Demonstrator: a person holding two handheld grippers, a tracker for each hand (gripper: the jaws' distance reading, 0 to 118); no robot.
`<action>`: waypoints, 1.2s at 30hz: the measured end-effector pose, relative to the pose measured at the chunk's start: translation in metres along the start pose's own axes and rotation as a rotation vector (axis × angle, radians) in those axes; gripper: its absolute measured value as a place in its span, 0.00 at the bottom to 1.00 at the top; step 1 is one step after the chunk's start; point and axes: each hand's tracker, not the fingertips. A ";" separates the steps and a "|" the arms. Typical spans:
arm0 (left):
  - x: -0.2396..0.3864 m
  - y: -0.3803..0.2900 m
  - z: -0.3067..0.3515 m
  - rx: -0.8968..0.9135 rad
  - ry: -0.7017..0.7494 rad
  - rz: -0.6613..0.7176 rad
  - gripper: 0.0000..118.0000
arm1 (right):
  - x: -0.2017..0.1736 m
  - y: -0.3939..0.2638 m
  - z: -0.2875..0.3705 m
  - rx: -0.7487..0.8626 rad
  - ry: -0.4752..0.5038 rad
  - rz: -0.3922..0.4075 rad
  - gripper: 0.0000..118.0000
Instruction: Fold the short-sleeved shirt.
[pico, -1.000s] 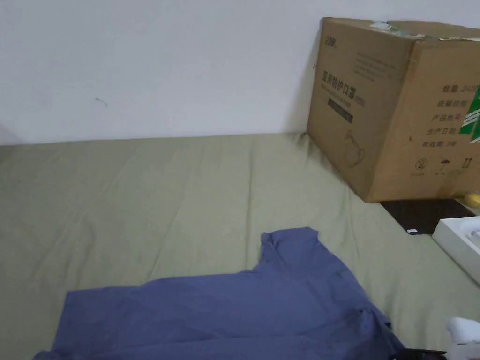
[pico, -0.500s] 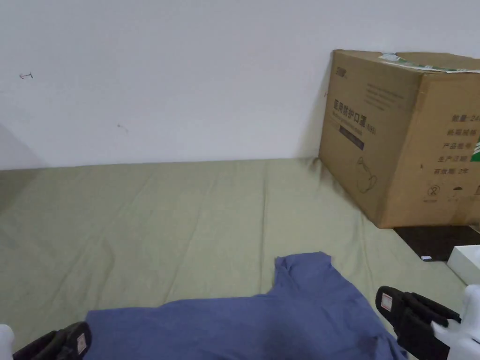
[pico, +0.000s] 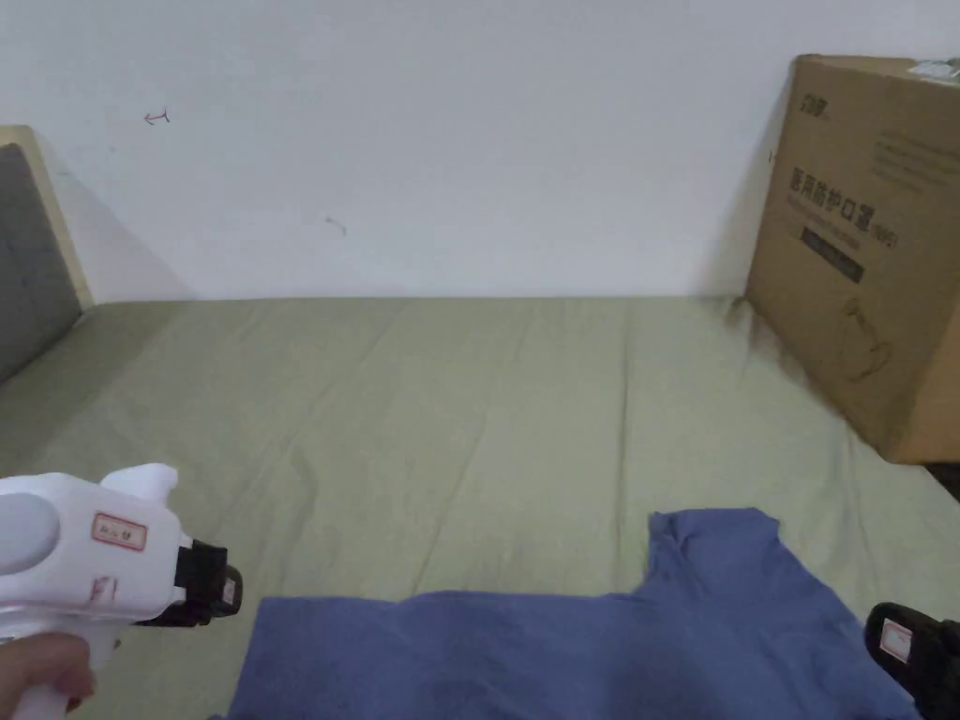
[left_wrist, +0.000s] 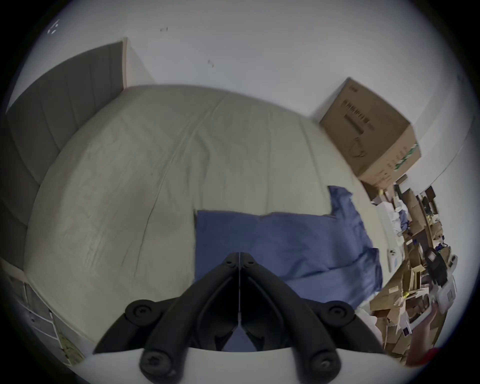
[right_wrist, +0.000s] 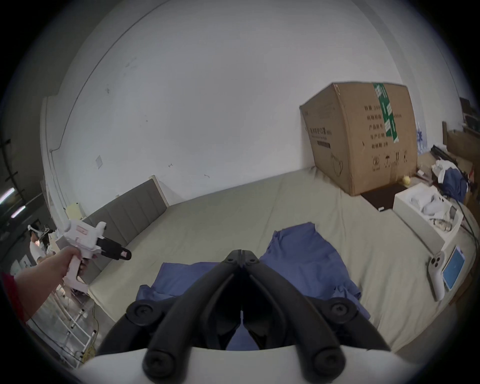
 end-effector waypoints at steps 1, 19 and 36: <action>-0.004 0.008 -0.017 -0.004 0.019 -0.009 0.19 | 0.003 -0.002 -0.006 -0.016 -0.007 -0.007 0.00; -0.033 0.018 -0.206 -0.174 0.198 -0.047 0.94 | 0.032 -0.021 -0.089 -0.206 -0.067 -0.026 0.00; 0.002 0.009 -0.125 0.055 0.033 -0.123 0.02 | 0.117 0.078 -0.238 -0.429 -0.178 -0.018 0.41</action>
